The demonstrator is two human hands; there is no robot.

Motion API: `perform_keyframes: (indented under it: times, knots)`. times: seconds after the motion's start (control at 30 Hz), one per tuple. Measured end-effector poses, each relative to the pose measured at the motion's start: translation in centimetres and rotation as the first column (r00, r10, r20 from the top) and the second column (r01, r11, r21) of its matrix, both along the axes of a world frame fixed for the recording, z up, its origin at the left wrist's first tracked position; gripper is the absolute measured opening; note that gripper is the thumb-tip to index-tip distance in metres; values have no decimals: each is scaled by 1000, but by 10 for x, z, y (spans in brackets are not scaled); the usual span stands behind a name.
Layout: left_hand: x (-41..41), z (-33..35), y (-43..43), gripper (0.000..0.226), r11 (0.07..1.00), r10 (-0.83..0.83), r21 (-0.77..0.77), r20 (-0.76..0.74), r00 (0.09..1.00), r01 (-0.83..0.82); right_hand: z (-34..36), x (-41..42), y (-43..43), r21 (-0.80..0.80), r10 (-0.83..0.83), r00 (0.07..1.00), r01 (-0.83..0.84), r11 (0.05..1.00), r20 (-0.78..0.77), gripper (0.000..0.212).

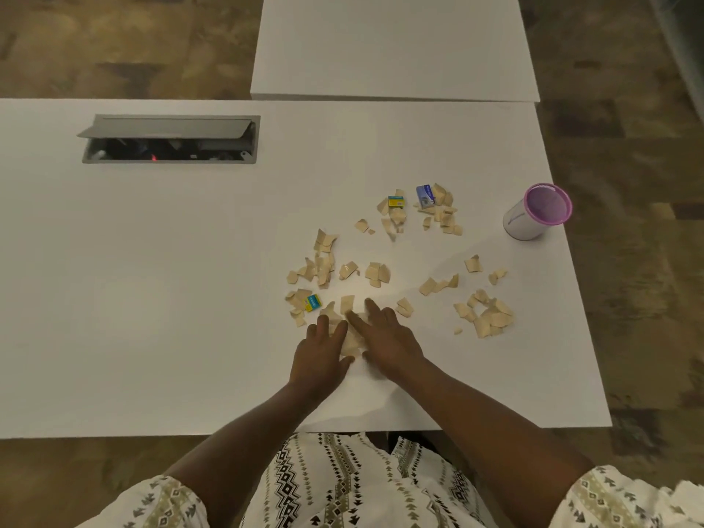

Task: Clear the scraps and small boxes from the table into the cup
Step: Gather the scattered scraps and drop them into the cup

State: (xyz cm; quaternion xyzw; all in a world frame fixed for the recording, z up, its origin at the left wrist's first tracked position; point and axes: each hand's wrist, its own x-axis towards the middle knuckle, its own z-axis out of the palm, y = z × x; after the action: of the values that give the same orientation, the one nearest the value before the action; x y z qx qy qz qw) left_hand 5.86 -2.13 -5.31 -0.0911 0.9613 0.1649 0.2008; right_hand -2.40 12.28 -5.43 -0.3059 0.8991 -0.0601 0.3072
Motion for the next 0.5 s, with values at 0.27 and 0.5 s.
perform_keyframes:
  times: [0.27,0.5]
  knots:
    - [-7,0,1,42,999,-7,54,11,1000,6,10,-5,-1,-86,-24,999,21,996,-34,30]
    - [-19,4,4,27,986,85,148,-18,996,-81,3,-15,4,-96,-33,994,23,995,-101,20]
